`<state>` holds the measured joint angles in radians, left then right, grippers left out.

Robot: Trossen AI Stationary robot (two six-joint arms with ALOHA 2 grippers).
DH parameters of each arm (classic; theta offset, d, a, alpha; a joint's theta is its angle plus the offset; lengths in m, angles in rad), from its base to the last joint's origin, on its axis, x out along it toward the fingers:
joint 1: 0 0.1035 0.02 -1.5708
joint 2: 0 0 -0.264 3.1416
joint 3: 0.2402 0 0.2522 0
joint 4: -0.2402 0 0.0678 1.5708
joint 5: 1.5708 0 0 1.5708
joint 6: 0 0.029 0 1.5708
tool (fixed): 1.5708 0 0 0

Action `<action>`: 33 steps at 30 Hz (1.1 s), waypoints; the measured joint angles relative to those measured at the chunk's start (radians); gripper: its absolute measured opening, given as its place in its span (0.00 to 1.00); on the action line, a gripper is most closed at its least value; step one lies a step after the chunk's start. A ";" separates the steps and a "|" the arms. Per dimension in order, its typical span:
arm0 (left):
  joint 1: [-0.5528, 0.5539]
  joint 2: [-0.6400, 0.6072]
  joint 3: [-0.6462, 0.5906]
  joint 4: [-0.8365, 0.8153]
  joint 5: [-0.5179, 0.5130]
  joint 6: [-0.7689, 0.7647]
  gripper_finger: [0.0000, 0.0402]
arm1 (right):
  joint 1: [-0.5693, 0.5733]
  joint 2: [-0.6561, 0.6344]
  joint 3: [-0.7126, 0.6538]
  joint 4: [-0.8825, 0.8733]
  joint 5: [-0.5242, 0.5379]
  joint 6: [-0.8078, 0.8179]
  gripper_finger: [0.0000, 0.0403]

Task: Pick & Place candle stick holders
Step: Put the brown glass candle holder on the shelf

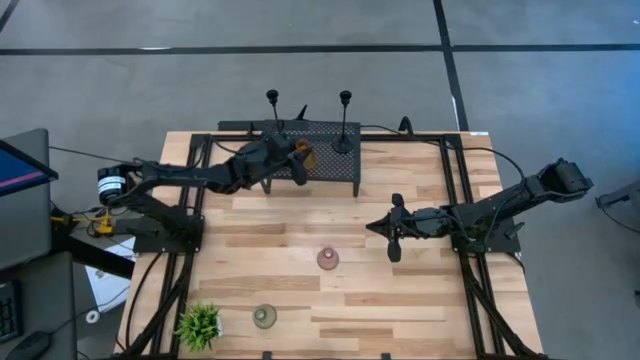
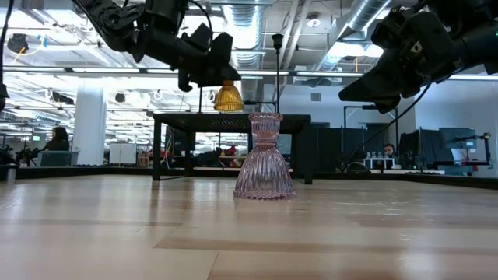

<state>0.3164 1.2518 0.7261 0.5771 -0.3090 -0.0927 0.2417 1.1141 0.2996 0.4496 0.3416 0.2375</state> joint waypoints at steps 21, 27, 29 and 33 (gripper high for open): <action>-0.002 0.039 0.000 0.038 0.014 -0.048 0.37 | 0.000 0.000 0.000 0.000 0.000 0.000 0.00; -0.002 0.039 0.000 0.038 0.025 -0.051 0.37 | 0.000 0.000 0.000 0.000 0.000 0.000 0.00; -0.002 0.048 0.000 0.044 0.025 -0.051 0.37 | 0.000 0.000 0.000 0.000 0.000 0.000 0.00; -0.002 0.076 0.000 0.051 0.025 -0.051 0.37 | 0.000 0.000 0.000 0.000 0.000 0.000 0.00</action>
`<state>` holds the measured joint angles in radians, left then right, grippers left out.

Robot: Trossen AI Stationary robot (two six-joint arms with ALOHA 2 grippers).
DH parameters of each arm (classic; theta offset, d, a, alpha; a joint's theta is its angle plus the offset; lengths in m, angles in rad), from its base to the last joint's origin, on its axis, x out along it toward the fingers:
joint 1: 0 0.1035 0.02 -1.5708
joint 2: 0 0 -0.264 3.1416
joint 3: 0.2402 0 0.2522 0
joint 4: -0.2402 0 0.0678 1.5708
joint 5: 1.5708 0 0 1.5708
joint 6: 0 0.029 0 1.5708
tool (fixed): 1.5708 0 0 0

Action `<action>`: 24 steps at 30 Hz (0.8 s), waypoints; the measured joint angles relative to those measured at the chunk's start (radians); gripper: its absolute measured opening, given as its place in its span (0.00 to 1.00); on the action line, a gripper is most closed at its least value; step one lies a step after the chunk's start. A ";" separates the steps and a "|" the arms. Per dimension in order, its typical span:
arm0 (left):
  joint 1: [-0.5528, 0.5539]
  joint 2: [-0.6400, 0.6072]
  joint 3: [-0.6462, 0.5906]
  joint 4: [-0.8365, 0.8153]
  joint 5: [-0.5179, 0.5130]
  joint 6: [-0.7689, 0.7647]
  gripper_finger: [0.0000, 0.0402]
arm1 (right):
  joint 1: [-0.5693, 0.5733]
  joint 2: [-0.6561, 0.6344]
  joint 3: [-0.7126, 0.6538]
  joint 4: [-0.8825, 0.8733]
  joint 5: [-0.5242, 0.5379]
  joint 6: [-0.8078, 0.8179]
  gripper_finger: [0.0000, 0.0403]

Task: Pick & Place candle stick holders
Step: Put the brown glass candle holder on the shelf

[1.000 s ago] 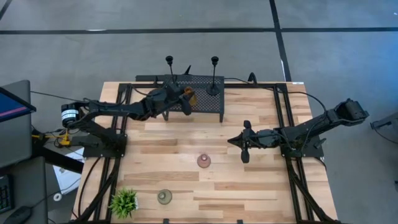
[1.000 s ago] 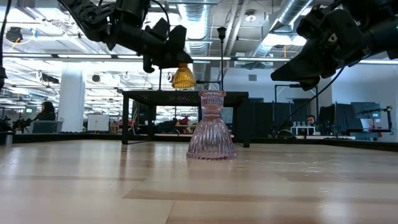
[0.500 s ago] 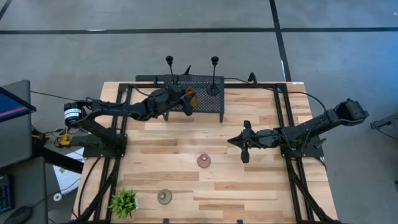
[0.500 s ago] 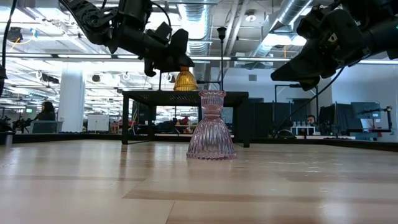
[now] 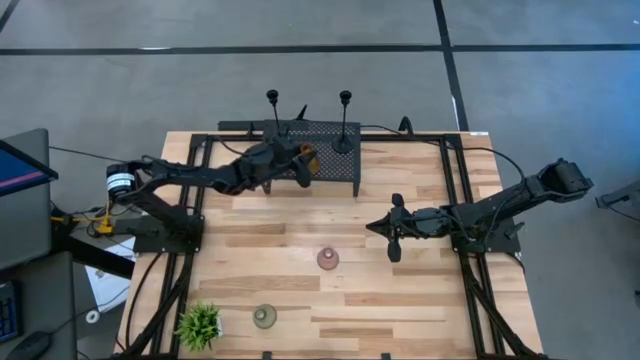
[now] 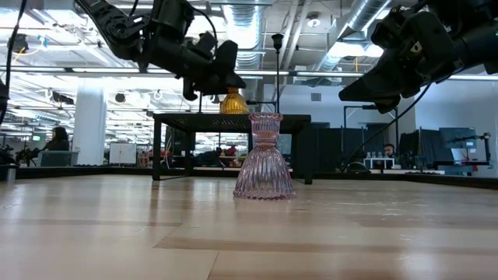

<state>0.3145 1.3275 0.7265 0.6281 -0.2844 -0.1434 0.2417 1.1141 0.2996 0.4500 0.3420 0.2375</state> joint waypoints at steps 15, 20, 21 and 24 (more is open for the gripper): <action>0.000 0.038 0.000 0.034 -0.007 0.009 0.42 | 0.000 0.000 0.000 0.000 0.000 0.000 0.00; 0.000 0.038 0.000 0.037 -0.007 0.010 0.43 | 0.000 0.000 0.000 0.000 0.000 0.000 0.00; 0.000 0.038 0.000 0.037 -0.007 0.010 0.43 | 0.000 0.000 0.000 0.000 0.000 0.000 0.00; 0.000 0.038 0.000 0.043 -0.007 0.010 0.42 | 0.000 0.000 0.000 0.000 0.000 0.000 0.00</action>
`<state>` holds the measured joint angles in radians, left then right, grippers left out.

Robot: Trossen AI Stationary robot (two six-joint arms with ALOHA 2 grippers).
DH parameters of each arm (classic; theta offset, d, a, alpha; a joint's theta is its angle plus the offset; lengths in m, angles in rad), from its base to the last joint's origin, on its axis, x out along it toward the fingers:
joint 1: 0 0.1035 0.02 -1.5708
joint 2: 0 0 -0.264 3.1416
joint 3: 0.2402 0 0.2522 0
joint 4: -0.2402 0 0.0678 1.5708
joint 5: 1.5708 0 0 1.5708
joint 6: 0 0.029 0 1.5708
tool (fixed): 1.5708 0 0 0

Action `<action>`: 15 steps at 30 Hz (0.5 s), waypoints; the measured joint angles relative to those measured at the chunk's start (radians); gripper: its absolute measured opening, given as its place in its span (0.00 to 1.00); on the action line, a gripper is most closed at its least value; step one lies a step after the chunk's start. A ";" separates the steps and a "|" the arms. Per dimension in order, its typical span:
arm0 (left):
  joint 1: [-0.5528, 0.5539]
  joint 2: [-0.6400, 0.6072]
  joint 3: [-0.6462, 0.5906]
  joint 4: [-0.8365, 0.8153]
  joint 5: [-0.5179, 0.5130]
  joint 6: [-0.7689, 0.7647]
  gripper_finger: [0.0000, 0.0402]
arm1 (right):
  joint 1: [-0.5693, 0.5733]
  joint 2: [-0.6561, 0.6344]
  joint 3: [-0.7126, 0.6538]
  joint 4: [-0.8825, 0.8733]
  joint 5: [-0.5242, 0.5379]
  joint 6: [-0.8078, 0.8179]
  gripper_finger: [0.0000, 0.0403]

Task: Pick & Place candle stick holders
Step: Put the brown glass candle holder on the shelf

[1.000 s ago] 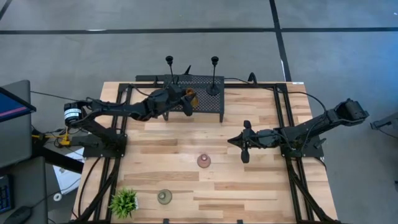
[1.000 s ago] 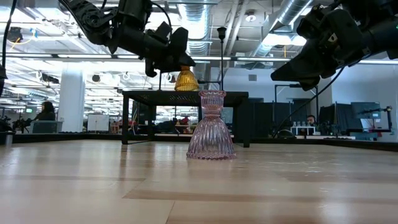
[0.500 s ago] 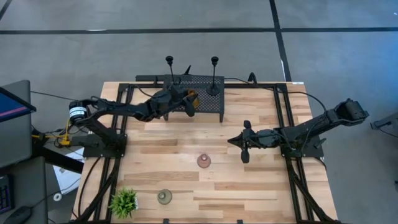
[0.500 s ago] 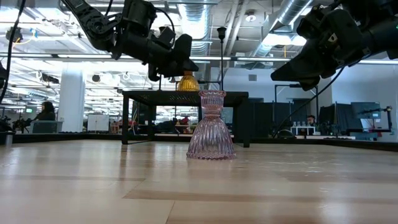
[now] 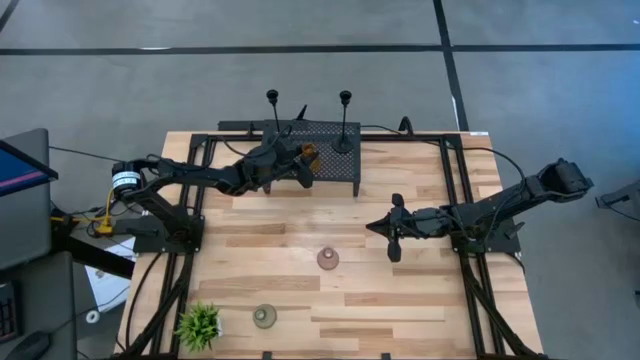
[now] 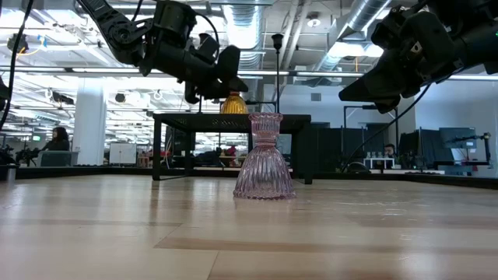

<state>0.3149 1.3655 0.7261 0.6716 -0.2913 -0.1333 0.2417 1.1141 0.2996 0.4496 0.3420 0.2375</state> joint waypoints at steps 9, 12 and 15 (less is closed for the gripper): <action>0.000 0.000 0.000 0.026 0.000 0.025 0.47 | 0.000 0.000 0.000 0.000 0.000 0.000 0.00; 0.000 0.000 0.000 0.034 0.000 0.024 0.51 | 0.000 0.000 0.000 0.000 0.000 0.000 0.00; 0.000 0.000 0.000 0.034 0.000 0.022 0.56 | 0.000 0.000 0.000 0.000 0.000 0.000 0.00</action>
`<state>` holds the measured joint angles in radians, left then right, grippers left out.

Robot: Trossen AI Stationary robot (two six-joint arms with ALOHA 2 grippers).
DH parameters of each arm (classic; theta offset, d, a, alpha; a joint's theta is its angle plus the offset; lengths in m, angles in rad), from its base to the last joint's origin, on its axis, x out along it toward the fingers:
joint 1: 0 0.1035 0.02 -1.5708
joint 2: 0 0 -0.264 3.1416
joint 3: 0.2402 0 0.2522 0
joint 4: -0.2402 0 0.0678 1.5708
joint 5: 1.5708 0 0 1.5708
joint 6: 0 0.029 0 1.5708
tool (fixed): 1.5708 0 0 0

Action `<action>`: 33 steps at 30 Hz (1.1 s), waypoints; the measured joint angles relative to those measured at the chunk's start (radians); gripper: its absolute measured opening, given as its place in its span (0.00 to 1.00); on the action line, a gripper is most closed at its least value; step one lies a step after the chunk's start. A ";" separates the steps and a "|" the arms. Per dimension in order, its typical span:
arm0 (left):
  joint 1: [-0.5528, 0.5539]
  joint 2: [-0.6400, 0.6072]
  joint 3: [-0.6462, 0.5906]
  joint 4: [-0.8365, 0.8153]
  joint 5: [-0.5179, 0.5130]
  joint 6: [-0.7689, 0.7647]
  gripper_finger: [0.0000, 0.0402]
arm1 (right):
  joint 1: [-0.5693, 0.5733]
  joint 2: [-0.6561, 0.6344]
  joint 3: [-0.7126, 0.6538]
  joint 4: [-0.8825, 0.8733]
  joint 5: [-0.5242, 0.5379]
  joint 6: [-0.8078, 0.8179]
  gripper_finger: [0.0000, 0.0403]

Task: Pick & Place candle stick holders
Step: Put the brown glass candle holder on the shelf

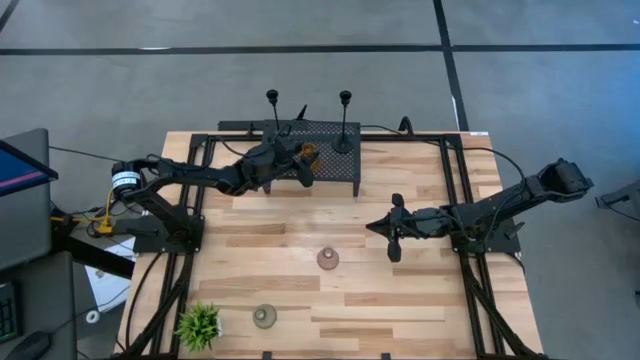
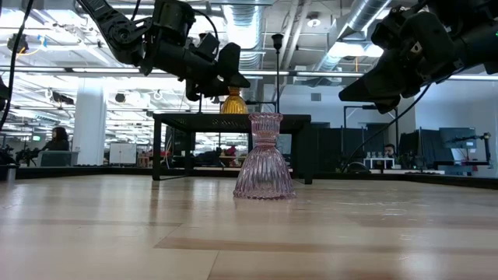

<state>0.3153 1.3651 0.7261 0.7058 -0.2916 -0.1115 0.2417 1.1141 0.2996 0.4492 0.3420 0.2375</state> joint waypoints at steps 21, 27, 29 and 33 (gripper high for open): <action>-0.053 -0.171 -0.016 0.000 0.239 -0.001 0.70 | 0.000 0.000 0.000 -0.008 0.000 0.000 0.00; -0.116 -0.177 -0.055 -0.012 0.293 0.017 0.59 | 0.000 0.000 0.000 -0.008 0.000 0.000 0.00; -0.125 -0.184 -0.066 -0.038 0.293 0.084 0.53 | 0.000 0.000 0.000 -0.008 0.000 0.000 0.00; -0.126 -0.196 -0.109 -0.066 0.293 0.134 0.40 | 0.000 0.000 0.000 -0.008 0.000 0.000 0.00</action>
<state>0.1890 1.1687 0.6170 0.6399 0.0013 0.0223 0.2417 1.1145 0.2993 0.4414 0.3416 0.2375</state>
